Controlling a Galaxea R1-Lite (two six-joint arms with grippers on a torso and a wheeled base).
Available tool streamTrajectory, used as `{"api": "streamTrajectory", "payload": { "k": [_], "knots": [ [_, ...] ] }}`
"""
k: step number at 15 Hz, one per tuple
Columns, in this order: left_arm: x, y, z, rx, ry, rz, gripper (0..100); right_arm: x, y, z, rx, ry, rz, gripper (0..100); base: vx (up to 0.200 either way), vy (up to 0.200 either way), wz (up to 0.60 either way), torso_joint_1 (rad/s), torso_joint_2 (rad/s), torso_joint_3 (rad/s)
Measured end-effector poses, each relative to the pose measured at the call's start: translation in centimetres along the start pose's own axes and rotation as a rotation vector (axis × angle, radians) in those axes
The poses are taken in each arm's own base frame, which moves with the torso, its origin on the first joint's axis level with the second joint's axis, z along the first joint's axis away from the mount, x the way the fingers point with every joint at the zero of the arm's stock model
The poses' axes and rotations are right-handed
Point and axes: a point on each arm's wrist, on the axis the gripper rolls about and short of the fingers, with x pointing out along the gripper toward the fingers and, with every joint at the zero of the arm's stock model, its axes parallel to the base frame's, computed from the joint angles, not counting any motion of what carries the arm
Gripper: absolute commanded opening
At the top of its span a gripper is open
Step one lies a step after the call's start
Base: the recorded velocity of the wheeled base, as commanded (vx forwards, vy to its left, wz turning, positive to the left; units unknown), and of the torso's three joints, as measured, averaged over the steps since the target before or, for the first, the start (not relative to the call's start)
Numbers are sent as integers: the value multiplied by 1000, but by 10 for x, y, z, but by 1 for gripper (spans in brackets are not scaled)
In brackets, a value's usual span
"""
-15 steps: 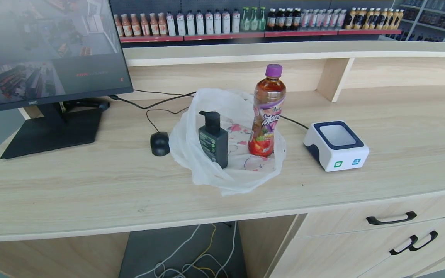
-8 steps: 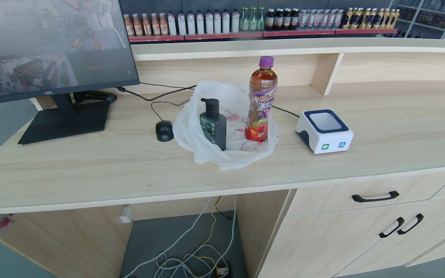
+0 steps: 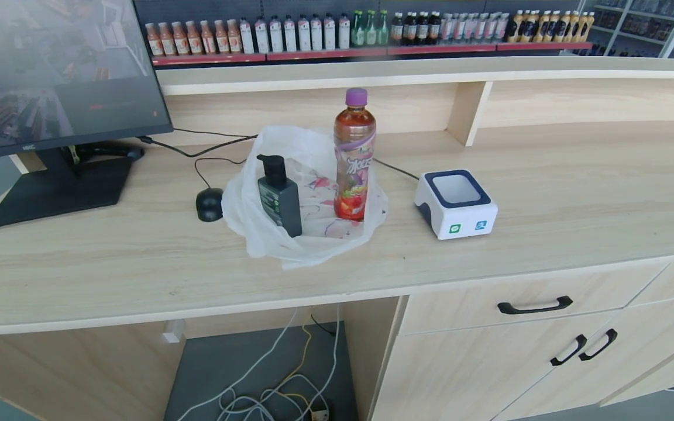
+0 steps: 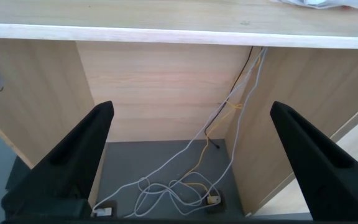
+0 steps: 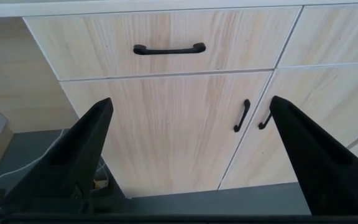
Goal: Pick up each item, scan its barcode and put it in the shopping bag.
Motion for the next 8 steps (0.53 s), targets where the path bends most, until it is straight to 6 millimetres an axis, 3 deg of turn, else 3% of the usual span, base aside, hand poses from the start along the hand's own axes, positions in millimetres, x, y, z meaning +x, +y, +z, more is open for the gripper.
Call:
{"api": "streamTrajectory", "payload": {
  "k": [8],
  "knots": [
    [0,0,0,-2,0,1,100,0,0,0,19,0,0,100,0,-200,0,1,-2,4]
  ]
}}
